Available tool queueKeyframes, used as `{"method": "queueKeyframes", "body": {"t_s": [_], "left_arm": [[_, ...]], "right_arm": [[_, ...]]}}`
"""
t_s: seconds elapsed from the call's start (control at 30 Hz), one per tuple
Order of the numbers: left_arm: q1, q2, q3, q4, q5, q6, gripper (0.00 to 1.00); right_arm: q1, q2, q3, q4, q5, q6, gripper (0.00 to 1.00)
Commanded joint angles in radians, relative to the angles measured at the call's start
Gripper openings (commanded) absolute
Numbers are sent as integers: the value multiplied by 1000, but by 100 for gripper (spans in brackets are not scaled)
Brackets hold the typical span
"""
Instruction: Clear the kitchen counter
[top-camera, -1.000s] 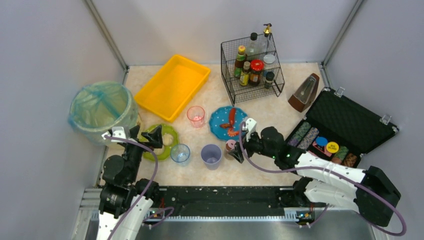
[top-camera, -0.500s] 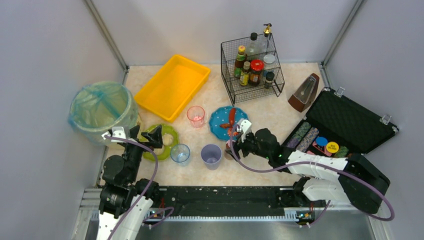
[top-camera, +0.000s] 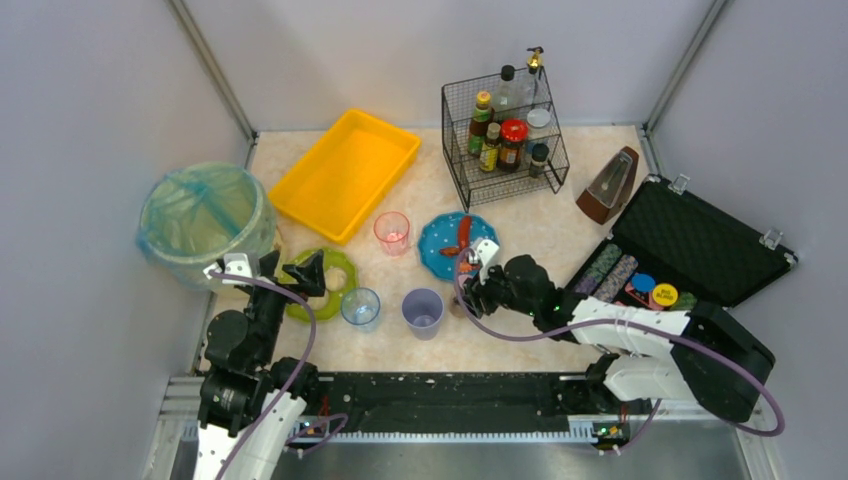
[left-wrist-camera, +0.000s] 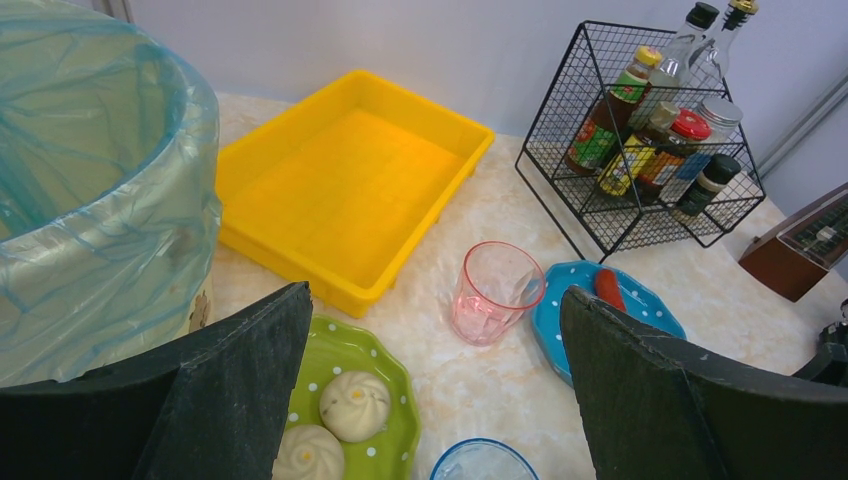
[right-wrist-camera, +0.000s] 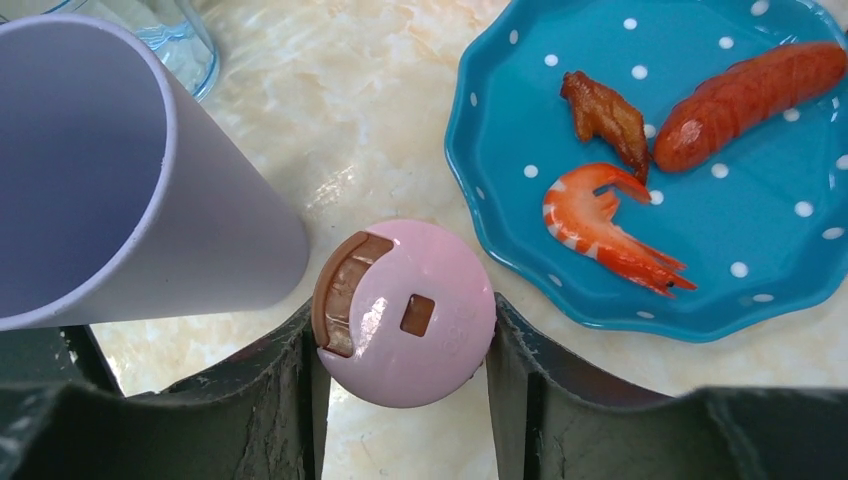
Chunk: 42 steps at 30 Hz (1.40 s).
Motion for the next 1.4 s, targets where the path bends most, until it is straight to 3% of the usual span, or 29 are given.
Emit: {"method": "queueKeyframes", "body": {"t_s": [0.0,0.23,0.4,0.7,0.97,1.37], "left_arm": [[5,-4,20,32,15,-2,98],[4,-5,19,33,19,-4,98],[5,-7,19,33,21,-4,98],[5,-5,17,33,20,-4,98],[6,-3,15,33,11,-3,98],[8,30,16,36,0,5,98]], "right_arm": [[9,-62,85,-90,16,-6,34],[-16,-141,236,-297,95,-24,33],[-138,-131,378,-387,120,-21,32],[-312,28,599,-359,234,-13,34],[-443,222,749,-276,194,-22,34],[-519,483,932,-229,143,-26,34]]}}
